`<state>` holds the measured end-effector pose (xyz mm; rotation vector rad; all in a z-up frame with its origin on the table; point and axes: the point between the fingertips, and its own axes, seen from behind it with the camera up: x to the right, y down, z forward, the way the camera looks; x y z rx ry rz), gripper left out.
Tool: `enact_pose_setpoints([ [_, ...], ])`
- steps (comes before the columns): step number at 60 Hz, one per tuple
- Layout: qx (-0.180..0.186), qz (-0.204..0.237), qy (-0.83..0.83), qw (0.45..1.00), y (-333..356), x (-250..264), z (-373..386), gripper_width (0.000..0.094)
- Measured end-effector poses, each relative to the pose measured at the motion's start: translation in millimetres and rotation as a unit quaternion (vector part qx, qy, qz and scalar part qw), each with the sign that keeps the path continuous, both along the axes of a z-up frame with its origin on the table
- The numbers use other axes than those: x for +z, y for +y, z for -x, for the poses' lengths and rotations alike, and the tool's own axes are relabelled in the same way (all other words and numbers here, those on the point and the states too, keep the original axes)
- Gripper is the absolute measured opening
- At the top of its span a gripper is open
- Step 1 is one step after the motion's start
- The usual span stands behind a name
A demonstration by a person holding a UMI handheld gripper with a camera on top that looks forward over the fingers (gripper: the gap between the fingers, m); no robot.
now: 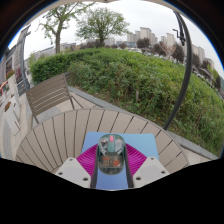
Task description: Arrange mouse
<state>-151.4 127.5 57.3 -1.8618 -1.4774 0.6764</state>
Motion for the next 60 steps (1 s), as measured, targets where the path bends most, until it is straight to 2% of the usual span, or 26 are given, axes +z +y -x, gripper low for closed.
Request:
enact_pose_setpoints([
  [7, 0.008, 0.013, -0.037, 0.999, 16, -57, 3, 0.0419],
  [13, 0.019, 0.025, -0.046, 0.998, 17, -73, 6, 0.0507],
  [14, 0.021, 0.026, -0.042, 0.999, 16, -70, 7, 0.0543],
  [19, 0.01, 0.011, -0.032, 0.999, 27, -42, 5, 0.087],
  [21, 0.009, 0.008, -0.025, 1.0, 27, -30, -1, 0.0831],
  [31, 0.007, 0.035, -0.029, 0.999, 5, 42, -83, 0.0849],
  [35, 0.018, 0.035, -0.044, 0.998, -5, 60, -129, 0.0848],
  [51, 0.015, 0.009, -0.095, 0.995, -31, 45, -294, 0.085],
  [60, 0.018, 0.027, -0.12, 0.992, -50, 22, -329, 0.0843],
])
